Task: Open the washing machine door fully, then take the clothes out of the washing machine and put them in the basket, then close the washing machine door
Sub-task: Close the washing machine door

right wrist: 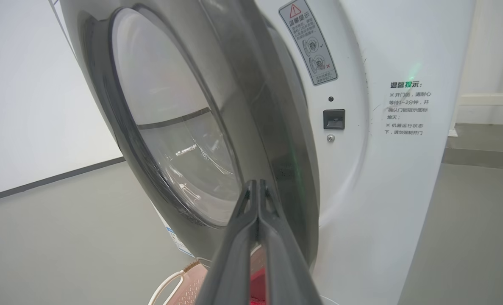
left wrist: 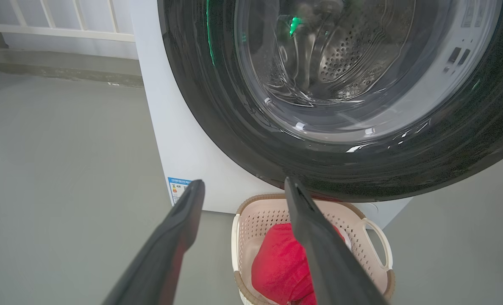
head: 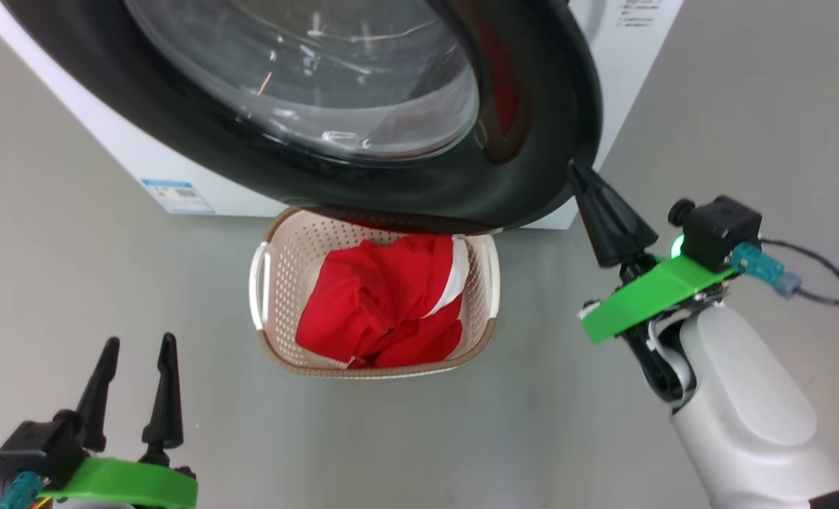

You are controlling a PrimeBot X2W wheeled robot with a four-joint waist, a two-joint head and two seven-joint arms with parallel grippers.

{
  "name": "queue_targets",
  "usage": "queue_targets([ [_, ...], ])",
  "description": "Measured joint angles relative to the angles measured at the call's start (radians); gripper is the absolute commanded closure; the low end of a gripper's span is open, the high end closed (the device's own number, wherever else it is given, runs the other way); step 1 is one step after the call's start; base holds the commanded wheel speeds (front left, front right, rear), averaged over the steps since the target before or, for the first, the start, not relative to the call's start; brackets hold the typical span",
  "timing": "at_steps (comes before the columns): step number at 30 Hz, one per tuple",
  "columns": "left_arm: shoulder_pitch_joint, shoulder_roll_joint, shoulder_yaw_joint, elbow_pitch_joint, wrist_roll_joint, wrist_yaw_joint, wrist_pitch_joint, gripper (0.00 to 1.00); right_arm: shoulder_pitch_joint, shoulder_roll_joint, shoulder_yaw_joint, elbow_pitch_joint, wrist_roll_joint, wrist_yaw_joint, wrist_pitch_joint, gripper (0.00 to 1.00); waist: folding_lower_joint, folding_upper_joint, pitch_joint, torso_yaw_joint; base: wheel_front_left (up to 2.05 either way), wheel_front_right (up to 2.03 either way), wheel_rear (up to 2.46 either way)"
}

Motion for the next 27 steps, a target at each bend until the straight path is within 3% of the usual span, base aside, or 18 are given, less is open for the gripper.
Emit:
queue_targets([
  [9, -0.035, 0.0, -0.017, -0.006, -0.011, 0.0, -0.003, 0.0, -0.071, 0.004, -0.045, 0.033, 0.0, 0.0, 0.0, 1.0, 0.0, 0.0, 0.043, 0.039, 0.0, 0.0, 0.0],
  [27, -0.121, -0.002, -0.065, -0.033, -0.025, 0.0, -0.004, 0.0, -0.275, 0.027, -0.255, 0.07, -0.039, 0.0, 0.0, 1.0, 0.0, 0.0, 0.141, 0.093, 0.0, 0.0, 0.0],
])
